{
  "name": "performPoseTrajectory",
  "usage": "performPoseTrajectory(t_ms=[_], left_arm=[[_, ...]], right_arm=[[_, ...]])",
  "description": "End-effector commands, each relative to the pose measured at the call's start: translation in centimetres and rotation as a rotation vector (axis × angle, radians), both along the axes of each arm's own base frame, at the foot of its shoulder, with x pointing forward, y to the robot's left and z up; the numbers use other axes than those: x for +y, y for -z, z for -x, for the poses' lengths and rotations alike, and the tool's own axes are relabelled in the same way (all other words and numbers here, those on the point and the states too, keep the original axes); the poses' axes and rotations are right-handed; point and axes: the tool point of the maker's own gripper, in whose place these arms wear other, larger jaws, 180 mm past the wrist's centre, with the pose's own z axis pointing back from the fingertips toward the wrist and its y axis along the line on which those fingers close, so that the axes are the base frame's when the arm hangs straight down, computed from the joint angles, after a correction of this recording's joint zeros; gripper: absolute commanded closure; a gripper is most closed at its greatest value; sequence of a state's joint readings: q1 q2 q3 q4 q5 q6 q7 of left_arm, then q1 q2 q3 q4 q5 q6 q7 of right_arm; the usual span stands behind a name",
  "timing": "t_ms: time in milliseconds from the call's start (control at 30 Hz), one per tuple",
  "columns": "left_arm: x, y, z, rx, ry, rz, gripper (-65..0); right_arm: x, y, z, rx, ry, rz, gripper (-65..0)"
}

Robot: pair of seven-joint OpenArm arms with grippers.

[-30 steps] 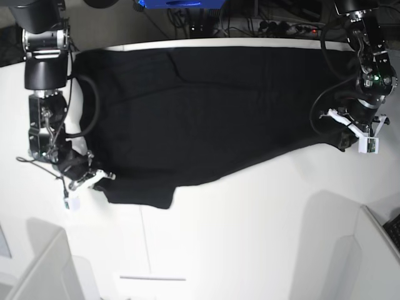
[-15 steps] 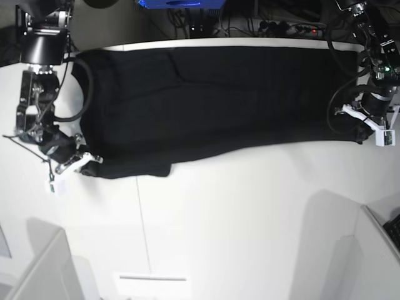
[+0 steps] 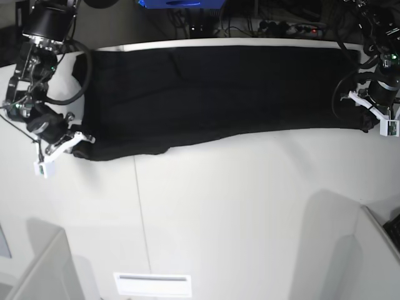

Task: Fold the T-shirt properly
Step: 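Lift the hem and fold it over toward the collar edge, then release the hem corners onto the folded shirt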

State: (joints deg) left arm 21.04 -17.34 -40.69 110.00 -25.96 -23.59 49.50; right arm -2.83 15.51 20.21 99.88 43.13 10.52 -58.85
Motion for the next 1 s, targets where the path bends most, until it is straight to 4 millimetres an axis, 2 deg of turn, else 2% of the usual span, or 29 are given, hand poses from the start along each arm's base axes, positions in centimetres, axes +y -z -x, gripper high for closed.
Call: performPoseTrajectory(t_ms=[0,300,400,567,767,967], left_arm=[[0.3,-1.2,-0.3,-0.03,0.007,-0.026,0.0],[0.1,0.8,2.5,0.066,0.037,-0.032,0.0],[1.1,0.5,3.4,0.077,0.036,-0.055,0.0],[2.2,0.3,5.0,0.102,0.032,-0.081,0.0],[2.0,0.9,6.0,0.136,0.042,-0.08,0.0],[1.2,2.0,7.5,0.173,0.047,-0.058,0.0]], right_arm=[[-0.4,-1.5,-0.6,-0.053,-0.001,0.015,0.0],[0.6,-0.9,2.6,-0.024,-0.03,0.037,0.0],[0.3,-1.1,3.9,-0.019,-0.024,0.05,0.0],[-0.1,0.0,5.9,0.022,0.011,0.042,0.0],[0.5,0.6,8.2,0.06,-0.009,0.049,0.0],[0.5,1.5,9.6,0.1,-0.01,0.049,0.0]])
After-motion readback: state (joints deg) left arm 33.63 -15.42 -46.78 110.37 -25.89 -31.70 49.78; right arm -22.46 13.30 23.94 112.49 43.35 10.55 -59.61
